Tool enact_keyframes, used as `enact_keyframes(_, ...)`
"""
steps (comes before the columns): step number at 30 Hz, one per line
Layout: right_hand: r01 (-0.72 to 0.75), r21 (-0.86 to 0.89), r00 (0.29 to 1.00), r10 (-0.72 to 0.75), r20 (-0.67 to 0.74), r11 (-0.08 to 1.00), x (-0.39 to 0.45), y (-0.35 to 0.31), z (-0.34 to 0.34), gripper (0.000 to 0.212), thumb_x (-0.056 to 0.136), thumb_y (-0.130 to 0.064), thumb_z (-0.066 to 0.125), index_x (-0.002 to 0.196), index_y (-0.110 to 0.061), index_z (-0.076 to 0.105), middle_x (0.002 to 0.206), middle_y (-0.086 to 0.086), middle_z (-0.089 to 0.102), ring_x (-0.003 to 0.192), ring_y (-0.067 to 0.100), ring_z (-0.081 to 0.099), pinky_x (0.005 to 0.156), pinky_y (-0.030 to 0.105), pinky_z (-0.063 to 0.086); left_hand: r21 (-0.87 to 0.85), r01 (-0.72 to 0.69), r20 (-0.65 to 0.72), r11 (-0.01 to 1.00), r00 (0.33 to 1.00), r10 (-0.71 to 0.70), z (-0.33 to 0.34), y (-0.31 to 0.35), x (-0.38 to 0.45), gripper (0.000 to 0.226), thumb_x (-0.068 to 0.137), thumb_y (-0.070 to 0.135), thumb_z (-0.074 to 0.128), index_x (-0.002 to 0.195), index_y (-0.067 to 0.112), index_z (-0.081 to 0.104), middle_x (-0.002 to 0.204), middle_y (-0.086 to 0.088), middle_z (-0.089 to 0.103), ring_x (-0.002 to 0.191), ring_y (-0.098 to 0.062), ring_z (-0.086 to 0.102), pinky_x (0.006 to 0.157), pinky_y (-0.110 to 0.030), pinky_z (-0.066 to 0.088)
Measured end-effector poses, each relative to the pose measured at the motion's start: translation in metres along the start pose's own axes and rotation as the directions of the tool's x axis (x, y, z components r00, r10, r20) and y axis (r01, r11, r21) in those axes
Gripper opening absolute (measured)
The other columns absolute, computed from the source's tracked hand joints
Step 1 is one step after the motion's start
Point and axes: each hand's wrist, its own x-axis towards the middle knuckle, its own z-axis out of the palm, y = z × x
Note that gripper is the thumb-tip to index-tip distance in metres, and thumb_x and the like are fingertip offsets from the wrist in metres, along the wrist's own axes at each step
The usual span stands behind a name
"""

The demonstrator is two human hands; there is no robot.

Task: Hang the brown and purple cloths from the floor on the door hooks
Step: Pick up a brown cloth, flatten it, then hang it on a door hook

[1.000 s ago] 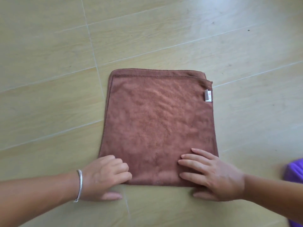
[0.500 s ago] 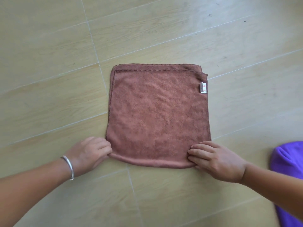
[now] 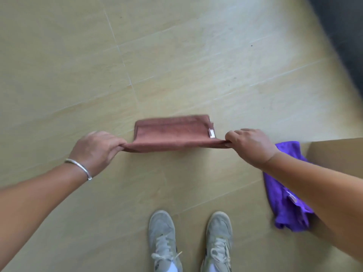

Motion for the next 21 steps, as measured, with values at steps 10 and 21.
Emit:
enact_keyframes(10,0.071,-0.195,0.992,-0.05,0.112,0.978,-0.016,-0.048,-0.293,0.023,0.101,-0.038,0.032,0.094,-0.022,0.048,0.086,-0.005,0.066,0.084,0.023,0.063,0.063,0.032,0.044,-0.123,0.134,-0.098,0.983,0.984,-0.146,-0.287,0.034,-0.037,0.016,0.081,0.022,0.055,0.082,0.021,0.07,0.071,0.005,0.066,0.07,-0.025,0.063,0.054,-0.031,0.045)
enact_keyframes(21,0.013,-0.159,0.981,-0.043,-0.187,0.987,-0.064,-0.136,-0.595,0.017,0.1,-0.029,0.038,0.094,-0.018,0.05,0.083,-0.006,0.056,0.082,0.021,0.058,0.061,0.03,0.036,-0.035,0.128,-0.278,0.991,0.951,-0.133,-0.583,0.067,-0.102,0.012,0.087,0.019,0.057,0.084,0.021,0.068,0.074,0.007,0.067,0.069,-0.024,0.063,0.054,-0.03,0.042)
